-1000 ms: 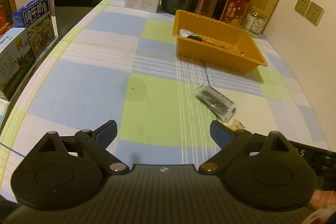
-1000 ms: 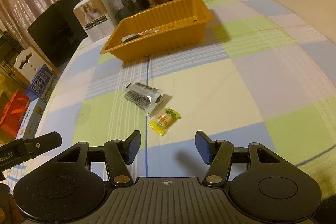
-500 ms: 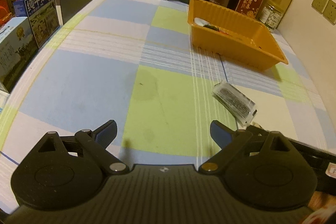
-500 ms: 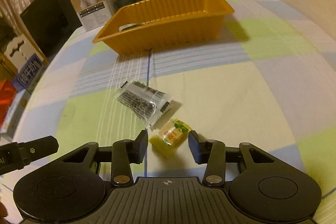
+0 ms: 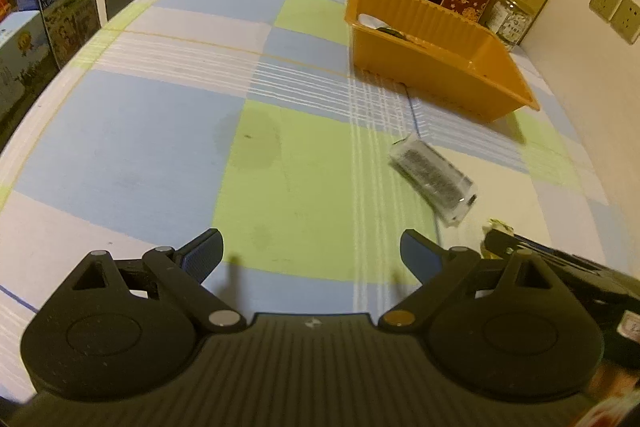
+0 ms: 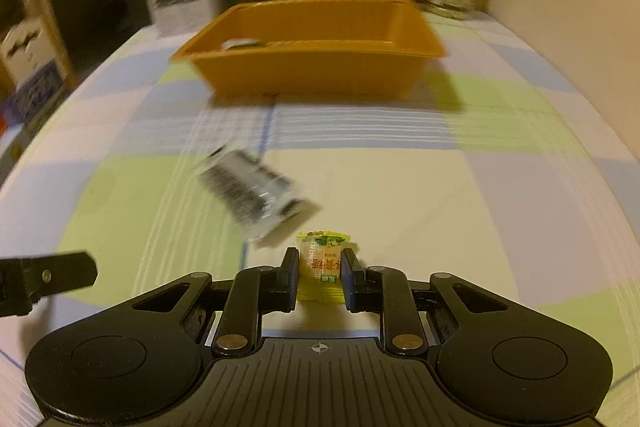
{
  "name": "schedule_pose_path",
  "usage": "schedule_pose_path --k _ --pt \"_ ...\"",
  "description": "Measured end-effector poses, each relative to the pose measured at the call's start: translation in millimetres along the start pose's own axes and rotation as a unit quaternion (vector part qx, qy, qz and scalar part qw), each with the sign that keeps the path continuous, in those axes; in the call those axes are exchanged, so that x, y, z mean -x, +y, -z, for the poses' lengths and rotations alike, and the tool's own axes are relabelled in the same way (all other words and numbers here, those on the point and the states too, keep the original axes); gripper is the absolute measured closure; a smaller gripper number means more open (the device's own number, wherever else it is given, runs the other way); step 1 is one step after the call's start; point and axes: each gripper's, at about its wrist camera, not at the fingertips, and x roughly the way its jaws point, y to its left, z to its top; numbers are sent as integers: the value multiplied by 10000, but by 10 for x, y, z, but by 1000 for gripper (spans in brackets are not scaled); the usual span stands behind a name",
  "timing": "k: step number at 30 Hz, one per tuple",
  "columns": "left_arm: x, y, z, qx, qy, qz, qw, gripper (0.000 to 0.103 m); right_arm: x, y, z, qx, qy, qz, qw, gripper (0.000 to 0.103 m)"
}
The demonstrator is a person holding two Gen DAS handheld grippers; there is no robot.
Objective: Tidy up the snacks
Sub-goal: 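Grasp the yellow-green candy with the right gripper while the left grasps the clear packet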
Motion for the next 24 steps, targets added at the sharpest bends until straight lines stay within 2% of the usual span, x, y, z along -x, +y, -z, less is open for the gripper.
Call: schedule_pose_path --k 9,13,19,24 --pt "-230 -444 -148 -54 -141 428 9990 9 175 -507 -213 -513 -104 194 9984 81" --pt "-432 -664 -206 -112 -82 639 9979 18 173 -573 -287 -498 -191 220 9983 81" --pt "-682 -828 -287 -43 -127 647 9978 22 122 -767 -320 -889 -201 267 9955 81" --pt "-854 -936 -361 -35 -113 578 9983 24 98 -801 -313 -983 -206 212 9947 81"
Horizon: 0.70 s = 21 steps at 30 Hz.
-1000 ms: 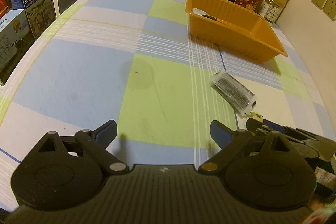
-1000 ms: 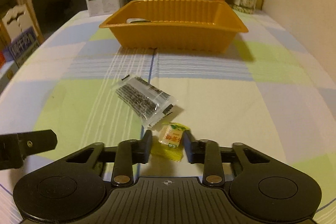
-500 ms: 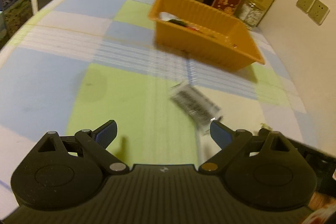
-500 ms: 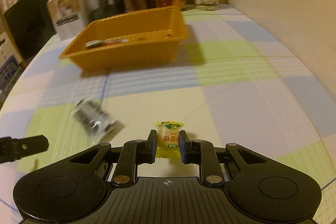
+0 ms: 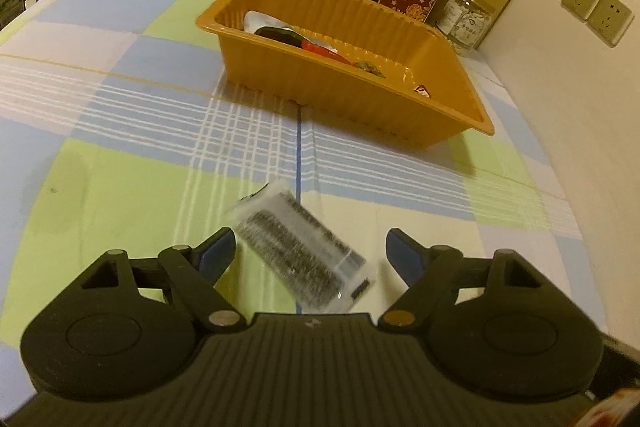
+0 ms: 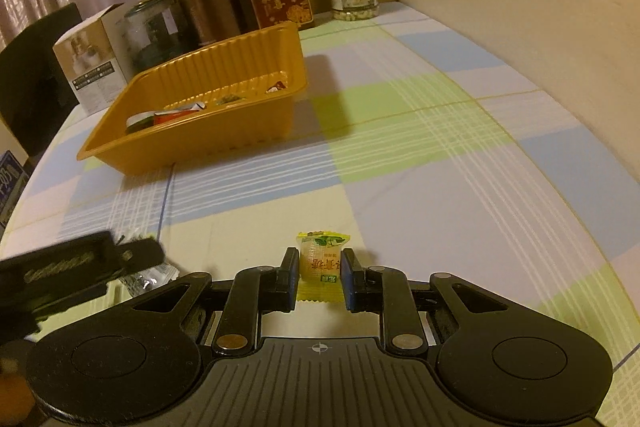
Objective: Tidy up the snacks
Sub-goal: 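Grasp the yellow-green candy with the right gripper while the left grasps the clear packet, then lift both held snacks and carry them over the orange tray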
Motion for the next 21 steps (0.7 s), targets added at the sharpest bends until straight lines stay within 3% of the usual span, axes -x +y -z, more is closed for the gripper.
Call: schedule_pose_path --k 3,5,11,21 --pt "-71 -47 -37 -155 -6 -84 9998 28 -19 -23 4 -70 15 -27 10000 81" --pt "-98 -65 -31 -363 48 -172 9992 41 -30 -24 7 -80 34 -49 10000 81" --pt "12 32 66 -1145 181 -283 9929 61 -30 -36 9 -148 29 -103 9998 81" --pt "28 86 40 -1604 54 -292 9866 62 -47 -18 23 -130 62 -117 9998 81"
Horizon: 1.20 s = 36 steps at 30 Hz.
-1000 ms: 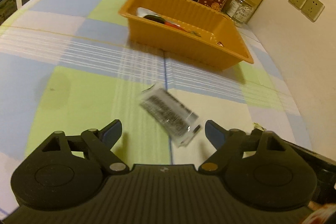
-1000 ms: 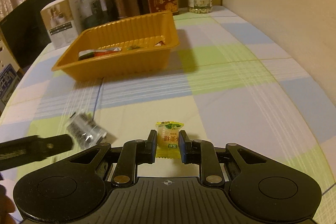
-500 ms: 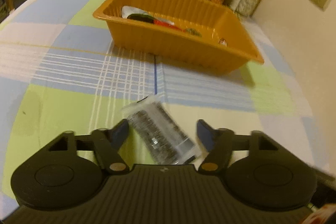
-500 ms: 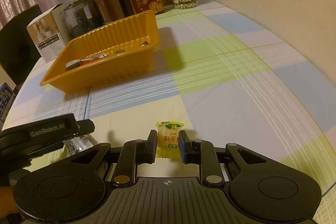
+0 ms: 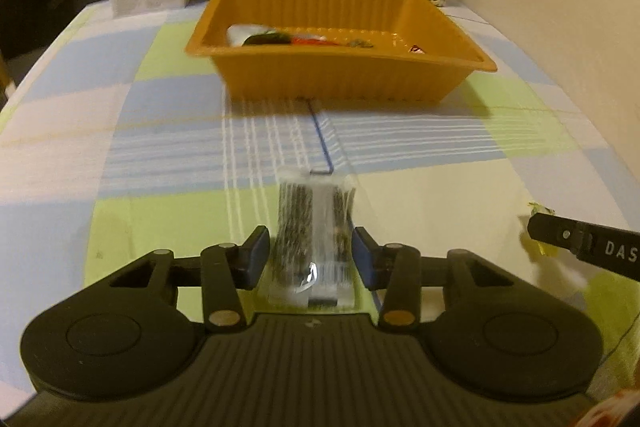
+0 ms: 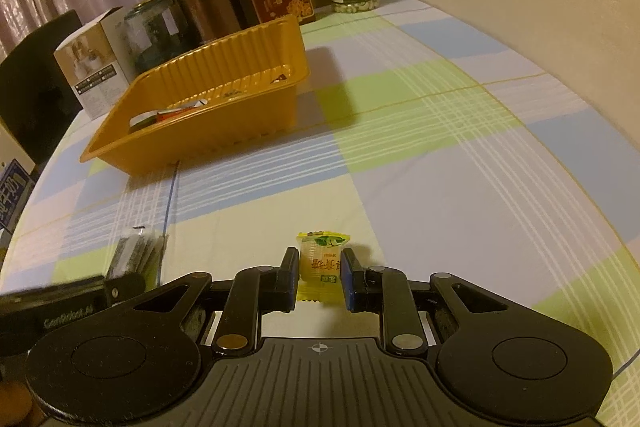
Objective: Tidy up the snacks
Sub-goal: 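Lift both held snacks and carry them over the orange tray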
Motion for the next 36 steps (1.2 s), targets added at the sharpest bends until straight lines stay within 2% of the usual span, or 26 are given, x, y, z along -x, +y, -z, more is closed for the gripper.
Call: schedule_pose_path --k 4,7,15,22,29,36 --pt "-96 -29 -26 -215 62 -50 9997 62 -12 -5 -1 -11 27 2 10000 81" --pt "-85 -37 -3 -316 78 -73 9994 67 -27 -2 1 2 46 -12 10000 81" --pt "228 -14 140 -44 100 -51 9999 68 21 63 19 220 -5 -97 9997 81" --pt "522 4 341 98 159 -42 9998 68 226 221 114 428 -2 -270 9987 81" --pt "537 -32 529 -188 265 -130 9994 68 405 336 270 533 66 -318 9980 81" --pt "390 -84 508 -432 270 -214 9985 66 441 345 282 500 93 -311 9982 81"
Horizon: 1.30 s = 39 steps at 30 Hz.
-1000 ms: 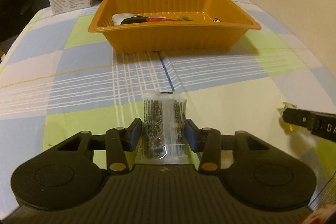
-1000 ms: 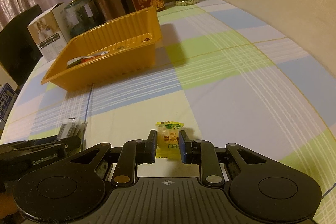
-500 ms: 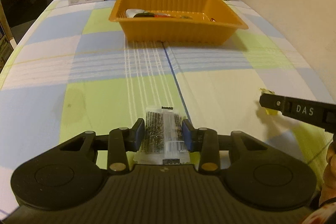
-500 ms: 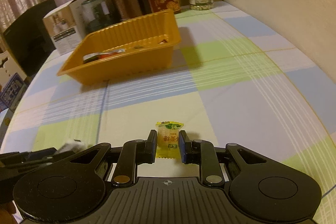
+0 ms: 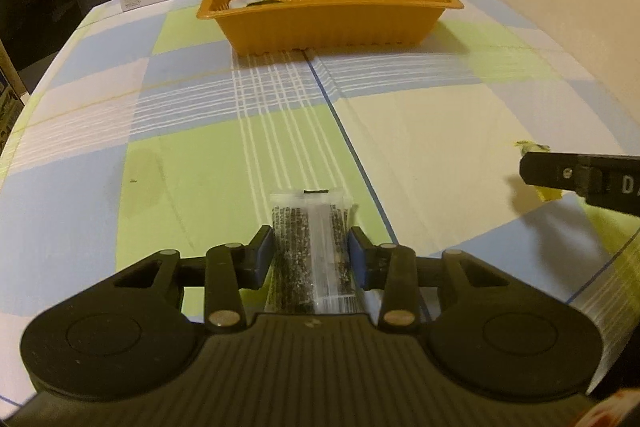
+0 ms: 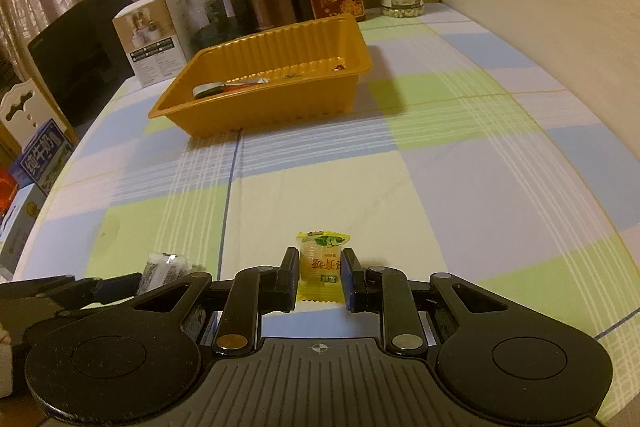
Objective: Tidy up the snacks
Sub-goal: 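Lift both held snacks and carry them over the orange tray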
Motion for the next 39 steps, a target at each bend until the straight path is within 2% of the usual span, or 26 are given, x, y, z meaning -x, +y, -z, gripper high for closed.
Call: schedule_pose_path --k 2,7,18,28,39 --pt "-3 3 -1 -38 -7 1 10000 68 -8 4 -5 -16 19 -3 10000 81" --pt "90 50 8 217 -4 33 9998 69 2 2 -11 -6 28 -17 10000 81" --pt "630 85 -49 633 -348 158 9973 69 313 5 -46 -39 -155 -6 9999 81" --pt "983 33 -96 670 -600 236 9957 69 588 43 -69 -34 -326 -60 9994 81" --pt "1149 2 -162 721 -756 341 9939 69 738 54 -104 -20 -420 -113 9991 81"
